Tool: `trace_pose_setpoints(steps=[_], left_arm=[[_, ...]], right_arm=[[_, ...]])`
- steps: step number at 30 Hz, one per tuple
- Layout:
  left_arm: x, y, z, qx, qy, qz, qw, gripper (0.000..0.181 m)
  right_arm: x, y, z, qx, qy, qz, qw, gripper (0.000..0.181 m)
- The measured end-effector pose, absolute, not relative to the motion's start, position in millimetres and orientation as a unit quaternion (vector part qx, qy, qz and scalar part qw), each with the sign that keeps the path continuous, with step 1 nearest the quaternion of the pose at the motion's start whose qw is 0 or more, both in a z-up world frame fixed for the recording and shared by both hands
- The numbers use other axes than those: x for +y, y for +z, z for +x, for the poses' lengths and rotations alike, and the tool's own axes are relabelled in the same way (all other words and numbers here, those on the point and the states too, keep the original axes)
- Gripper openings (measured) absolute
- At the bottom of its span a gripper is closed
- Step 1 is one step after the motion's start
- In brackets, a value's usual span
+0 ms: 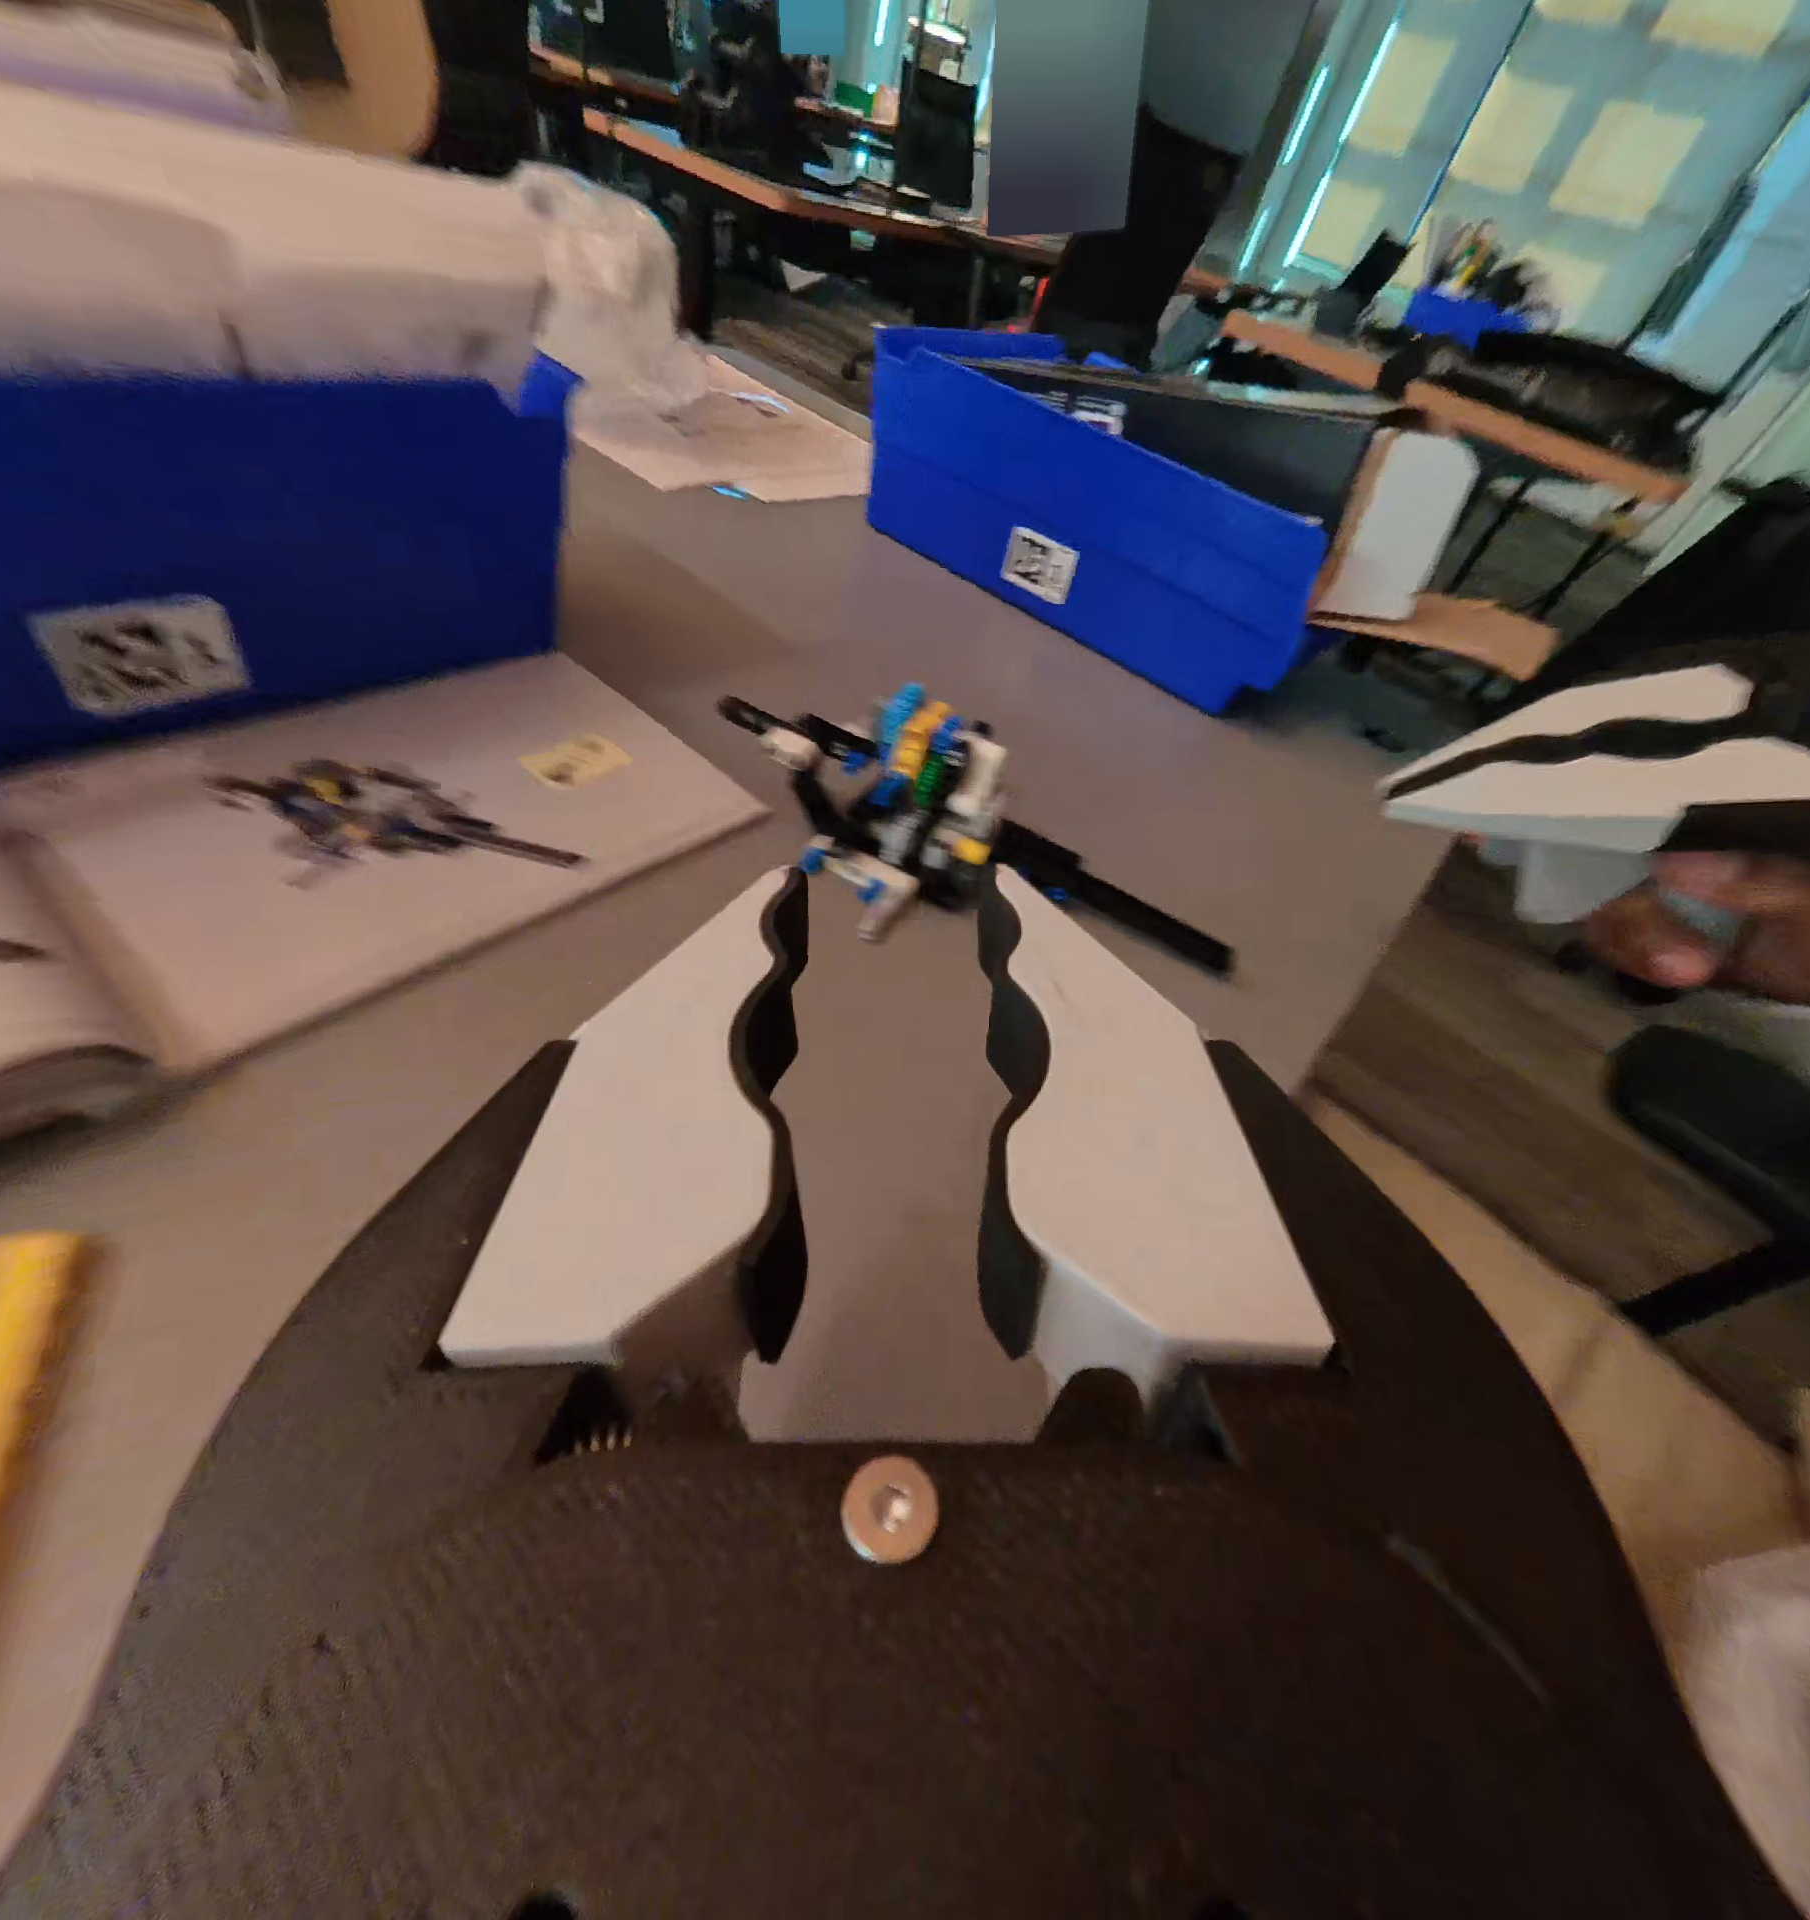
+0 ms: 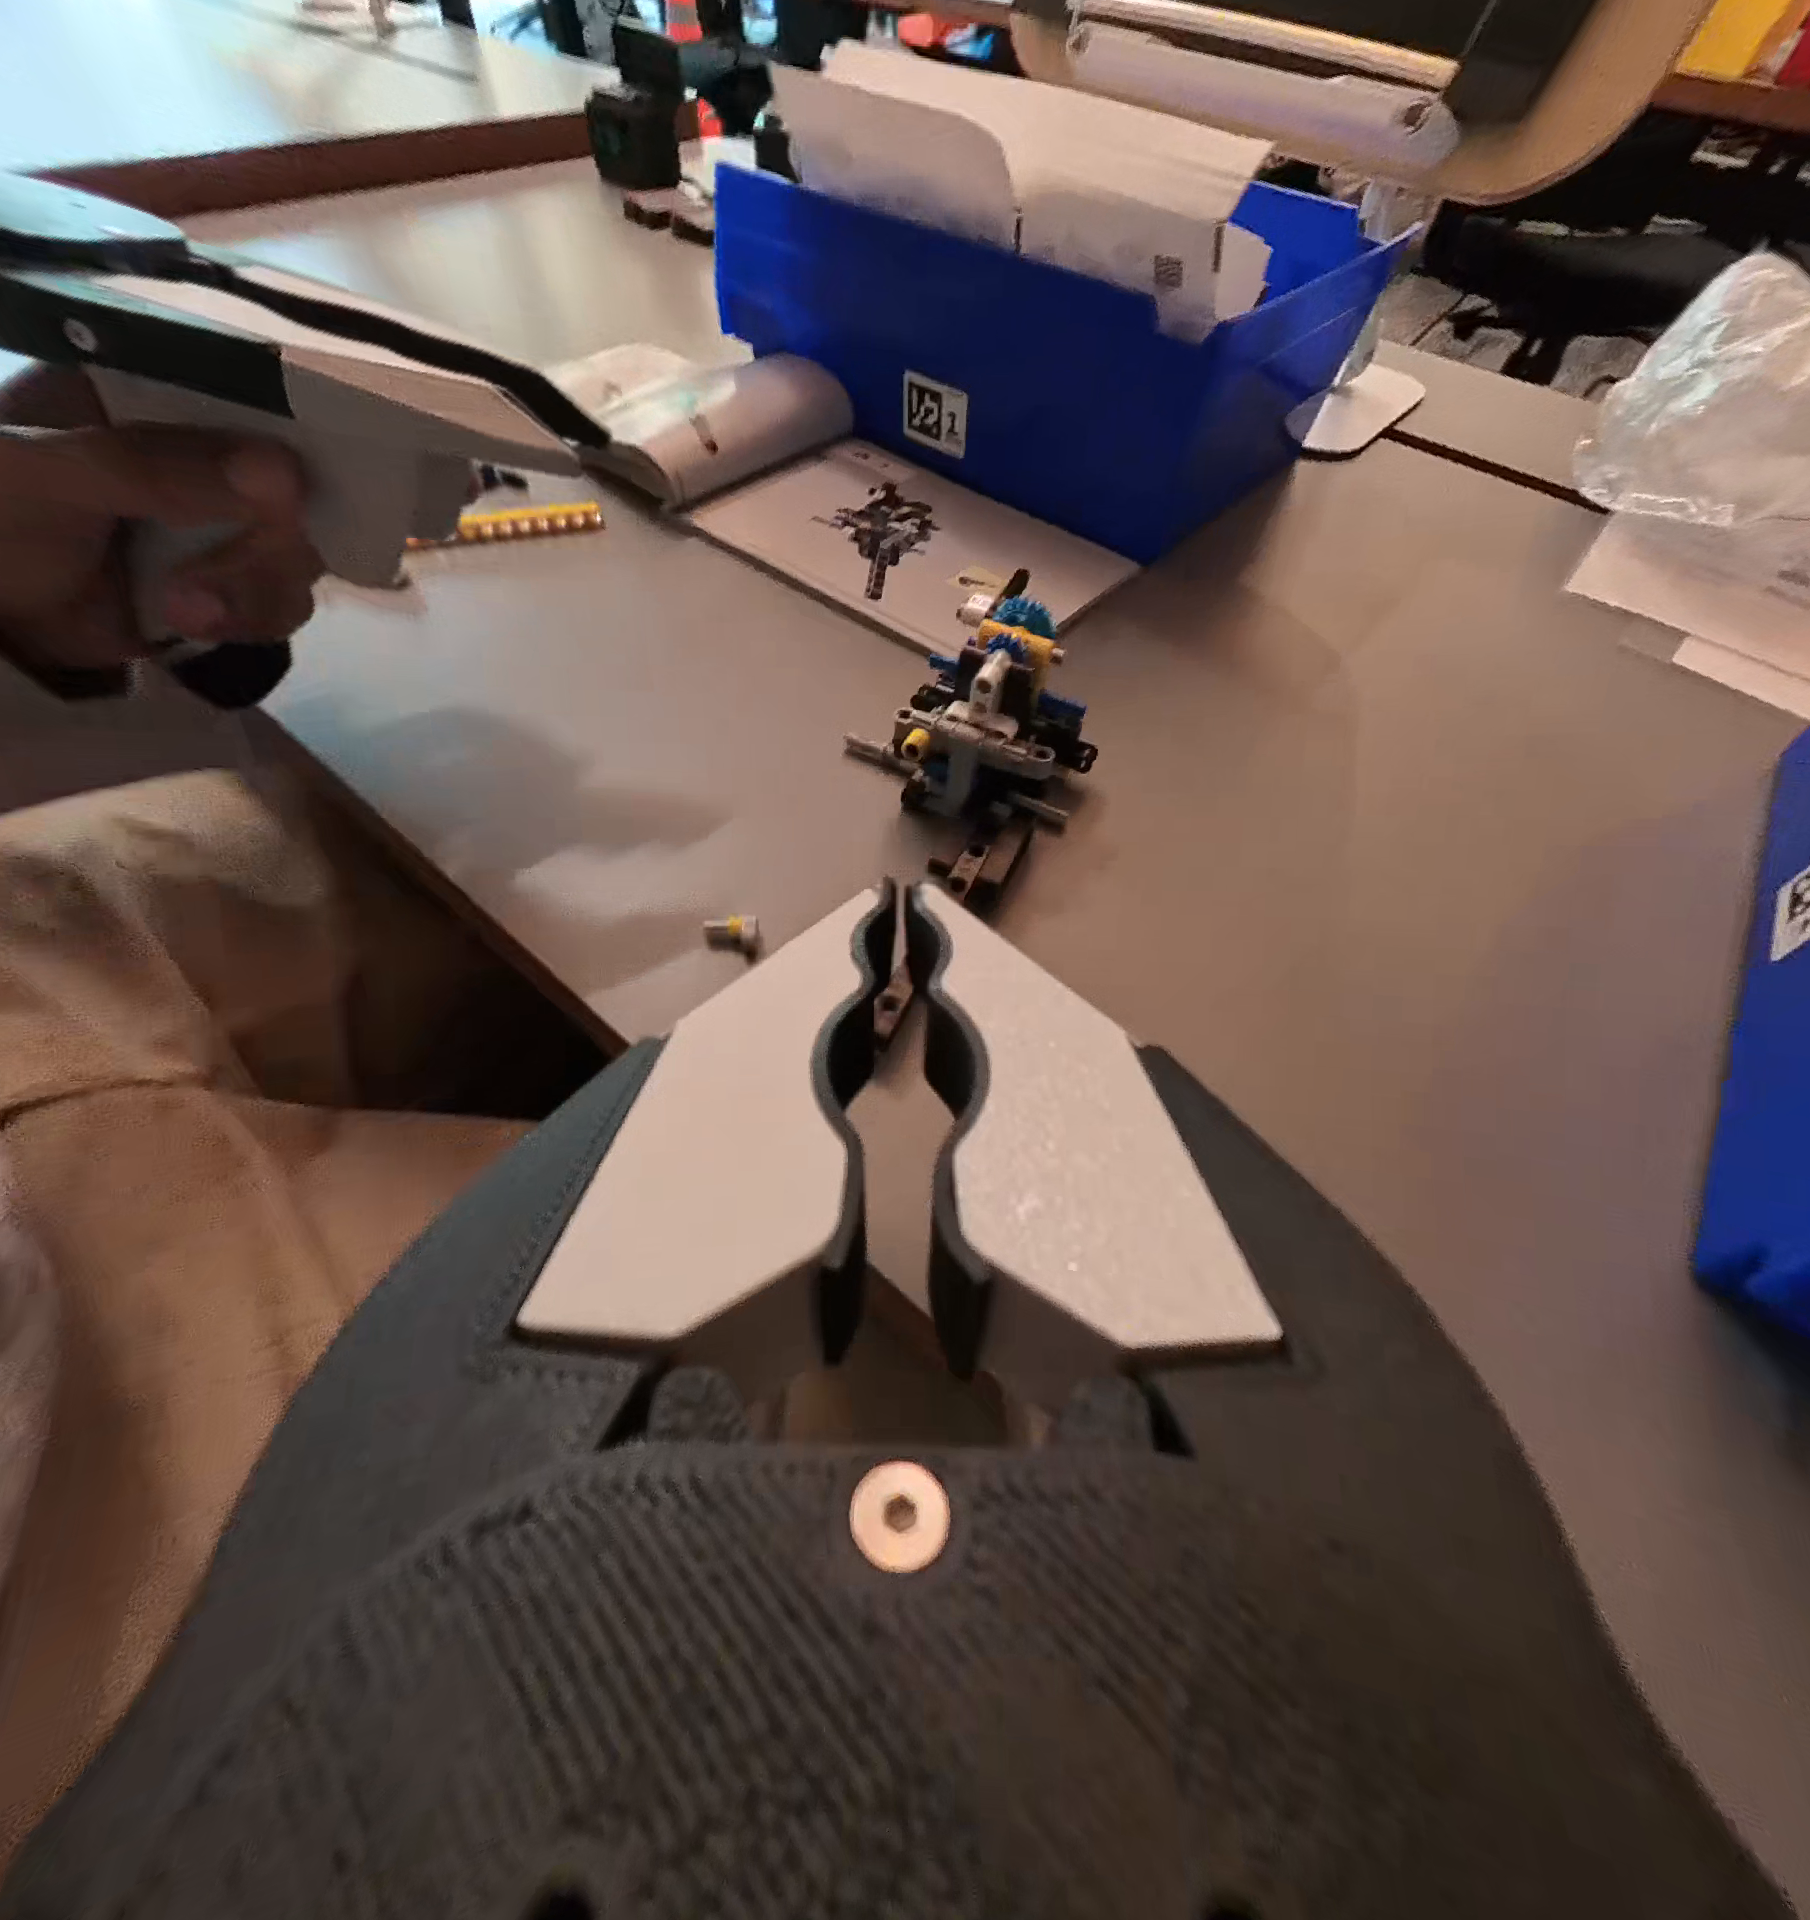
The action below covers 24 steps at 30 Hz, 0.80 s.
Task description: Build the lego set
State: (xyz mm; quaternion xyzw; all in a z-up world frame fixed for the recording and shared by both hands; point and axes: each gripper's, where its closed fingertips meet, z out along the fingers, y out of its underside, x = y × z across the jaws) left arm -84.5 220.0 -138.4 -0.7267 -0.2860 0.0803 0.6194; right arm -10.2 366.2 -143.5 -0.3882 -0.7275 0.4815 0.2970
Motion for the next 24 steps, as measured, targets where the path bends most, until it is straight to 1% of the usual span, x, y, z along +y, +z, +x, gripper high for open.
trace_pose_setpoints(steps=[1, 3, 6, 8, 10, 13, 15, 17, 20, 24], left_arm=[[232.2, -142.9, -70.5, -0.287, 0.053, -0.726, 0.622, 0.031], [258.1, -159.4, -44.4, -0.262, 0.016, -0.763, 0.59, 0.031], [277.1, -181.6, -33.5, -0.223, 0.078, -0.822, 0.518, 0.028], [284.9, -186.0, -26.2, -0.193, 0.101, -0.835, 0.506, 0.024], [285.5, -190.4, -24.0, -0.183, 0.108, -0.838, 0.502, 0.024], [275.5, -194.2, -36.7, -0.206, 0.114, -0.833, 0.501, 0.024], [265.2, -192.5, -53.9, -0.237, 0.121, -0.824, 0.501, 0.026], [253.7, -187.1, -80.7, -0.267, 0.148, -0.812, 0.497, 0.036], [239.1, -181.9, -137.2, -0.325, 0.201, -0.799, 0.464, 0.067], [237.6, -196.1, -203.3, -0.4, 0.198, -0.798, 0.405, 0.09]], right_arm=[[363.6, -143.9, -8.8, -0.732, 0.479, -0.38, 0.301, 0.0], [352.2, -143.0, -6.7, -0.731, 0.497, -0.369, 0.289, 0.001], [333.5, -151.8, -4.3, -0.735, 0.515, -0.369, 0.242, 0.008], [325.8, -165.1, -5.3, -0.748, 0.5, -0.372, 0.228, 0.013], [321.4, -178.3, -7.8, -0.768, 0.47, -0.365, 0.236, 0.016], [314.7, -189.8, -13.8, -0.787, 0.441, -0.347, 0.255, 0.018], [310.4, -195.8, -18.4, -0.792, 0.435, -0.349, 0.247, 0.021], [304.9, -200.5, -21.8, -0.792, 0.441, -0.358, 0.222, 0.026], [297.3, -204.7, -25.5, -0.789, 0.454, -0.371, 0.186, 0.031], [294.0, -201.2, -32.5, -0.792, 0.453, -0.354, 0.207, 0.029]])
